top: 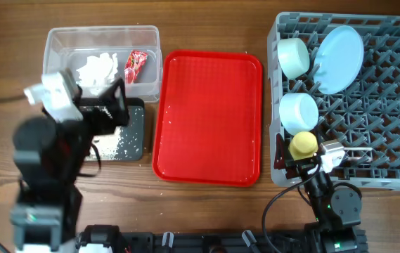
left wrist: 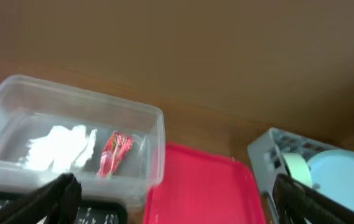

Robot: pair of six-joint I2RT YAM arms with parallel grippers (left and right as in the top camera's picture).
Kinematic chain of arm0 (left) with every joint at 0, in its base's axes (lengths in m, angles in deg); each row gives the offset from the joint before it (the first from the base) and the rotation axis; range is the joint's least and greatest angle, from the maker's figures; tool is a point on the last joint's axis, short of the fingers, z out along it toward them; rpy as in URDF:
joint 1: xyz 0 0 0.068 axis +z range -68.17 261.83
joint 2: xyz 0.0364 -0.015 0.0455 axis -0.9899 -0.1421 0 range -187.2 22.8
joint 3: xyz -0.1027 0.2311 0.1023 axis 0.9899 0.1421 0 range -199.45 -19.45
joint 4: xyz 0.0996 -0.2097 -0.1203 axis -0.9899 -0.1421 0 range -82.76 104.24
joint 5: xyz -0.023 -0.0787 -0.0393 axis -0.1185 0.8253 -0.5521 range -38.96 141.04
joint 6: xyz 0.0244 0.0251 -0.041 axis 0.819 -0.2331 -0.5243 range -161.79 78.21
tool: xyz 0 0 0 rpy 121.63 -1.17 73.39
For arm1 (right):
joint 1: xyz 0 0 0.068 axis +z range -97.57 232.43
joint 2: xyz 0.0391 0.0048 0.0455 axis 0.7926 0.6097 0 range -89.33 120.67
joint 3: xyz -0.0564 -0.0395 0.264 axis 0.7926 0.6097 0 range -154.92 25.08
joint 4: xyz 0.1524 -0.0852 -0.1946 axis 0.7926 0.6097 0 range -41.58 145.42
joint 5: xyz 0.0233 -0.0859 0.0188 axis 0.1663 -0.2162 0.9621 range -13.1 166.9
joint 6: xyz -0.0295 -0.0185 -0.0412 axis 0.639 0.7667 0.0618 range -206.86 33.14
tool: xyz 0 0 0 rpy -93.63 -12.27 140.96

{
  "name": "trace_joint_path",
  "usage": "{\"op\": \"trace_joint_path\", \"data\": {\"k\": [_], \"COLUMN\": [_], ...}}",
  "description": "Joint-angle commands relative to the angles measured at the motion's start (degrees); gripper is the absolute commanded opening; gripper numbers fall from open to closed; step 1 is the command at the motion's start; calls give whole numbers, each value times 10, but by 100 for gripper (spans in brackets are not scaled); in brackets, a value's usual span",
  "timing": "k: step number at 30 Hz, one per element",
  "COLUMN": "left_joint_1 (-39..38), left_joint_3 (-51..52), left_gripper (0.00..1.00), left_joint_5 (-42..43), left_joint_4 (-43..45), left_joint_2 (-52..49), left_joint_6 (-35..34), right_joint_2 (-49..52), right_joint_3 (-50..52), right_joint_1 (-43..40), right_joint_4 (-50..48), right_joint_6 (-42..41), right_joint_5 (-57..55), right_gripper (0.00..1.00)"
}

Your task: Sort waste into correct bins and load items into the dishwasher rack

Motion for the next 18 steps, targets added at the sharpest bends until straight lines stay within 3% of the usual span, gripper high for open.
{"op": "trace_joint_path", "data": {"k": [1,5,7,18], "left_joint_1": [4,4,4,15], "left_joint_3": [159,322,377,509], "left_gripper": [100,100,100,100], "left_joint_5": [26,26,26,19], "left_joint_4": [125,308,355,362], "left_joint_2": [104,197,230,376], "left_joint_6": [35,35,34,35], "right_joint_2": [-8,-8,-8,-8], "right_joint_3": [2,2,2,2], "right_joint_1": [2,2,2,2], "right_joint_4": [-3,-4,-4,-4], "right_joint_6": [9,9,9,9], "right_joint_5": [8,8,9,9], "right_gripper": [100,100,100,100]}}
